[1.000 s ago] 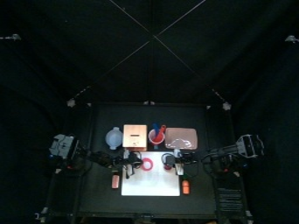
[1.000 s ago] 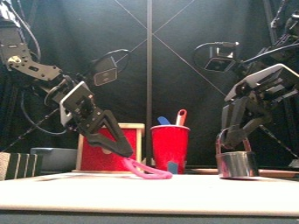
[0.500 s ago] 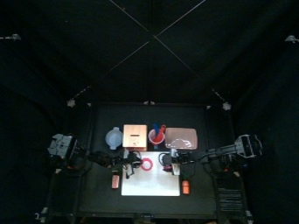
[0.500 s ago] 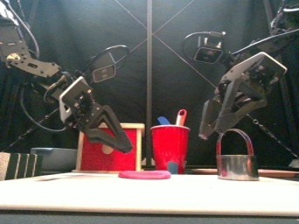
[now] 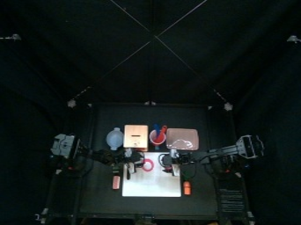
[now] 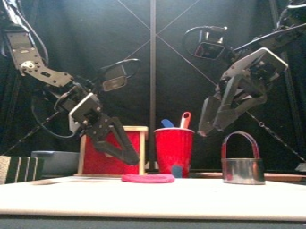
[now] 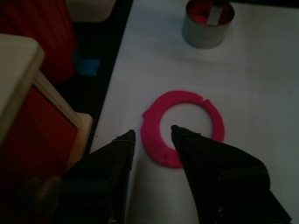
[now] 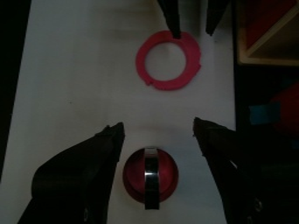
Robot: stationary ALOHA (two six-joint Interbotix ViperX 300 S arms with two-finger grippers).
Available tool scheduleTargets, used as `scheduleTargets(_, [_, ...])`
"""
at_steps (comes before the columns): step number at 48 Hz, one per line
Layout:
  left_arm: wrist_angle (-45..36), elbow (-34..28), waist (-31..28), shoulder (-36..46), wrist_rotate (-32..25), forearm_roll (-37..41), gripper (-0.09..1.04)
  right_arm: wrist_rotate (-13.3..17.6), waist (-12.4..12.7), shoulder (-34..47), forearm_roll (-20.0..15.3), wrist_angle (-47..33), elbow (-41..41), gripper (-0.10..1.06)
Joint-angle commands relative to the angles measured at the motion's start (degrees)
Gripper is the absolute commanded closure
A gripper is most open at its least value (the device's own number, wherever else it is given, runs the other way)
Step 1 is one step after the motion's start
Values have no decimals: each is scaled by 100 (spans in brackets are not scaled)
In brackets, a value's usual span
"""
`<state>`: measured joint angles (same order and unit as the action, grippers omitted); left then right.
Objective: Get the cutter from the drawer then cut the dough then place the extra dough in the bowl
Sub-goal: Place the extra dough in the bowl
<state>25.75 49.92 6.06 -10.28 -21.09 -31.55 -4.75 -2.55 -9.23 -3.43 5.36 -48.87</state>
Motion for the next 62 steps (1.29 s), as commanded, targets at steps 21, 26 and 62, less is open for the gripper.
scheduleTargets(21, [-360,-316,-70,-211,-97,-316,9,0,-18,-62,-18,-53,79,2])
scheduleTargets(26, [-492,-352,-18,-308,-97,-316,12,0,-9,-62,-18,-44,88,2])
scheduleTargets(62, [-826,-413,439,439,-114,-527,44,0,26,-62,-26,-26,123,2])
